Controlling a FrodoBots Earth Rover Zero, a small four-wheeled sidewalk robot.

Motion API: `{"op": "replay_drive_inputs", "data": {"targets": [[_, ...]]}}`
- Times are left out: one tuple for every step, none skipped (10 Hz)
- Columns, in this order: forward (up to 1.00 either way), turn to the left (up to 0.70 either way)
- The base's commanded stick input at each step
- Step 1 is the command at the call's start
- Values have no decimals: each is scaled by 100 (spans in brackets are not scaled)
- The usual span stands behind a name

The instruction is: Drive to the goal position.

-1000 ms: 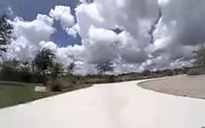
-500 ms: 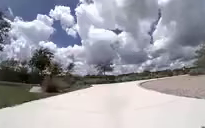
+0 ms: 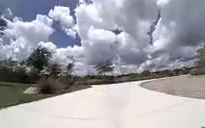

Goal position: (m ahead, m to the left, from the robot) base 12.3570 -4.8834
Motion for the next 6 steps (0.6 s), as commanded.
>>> {"op": "replay_drive_inputs", "data": {"targets": [[70,0],[70,0],[70,0],[70,0],[70,0],[70,0]]}}
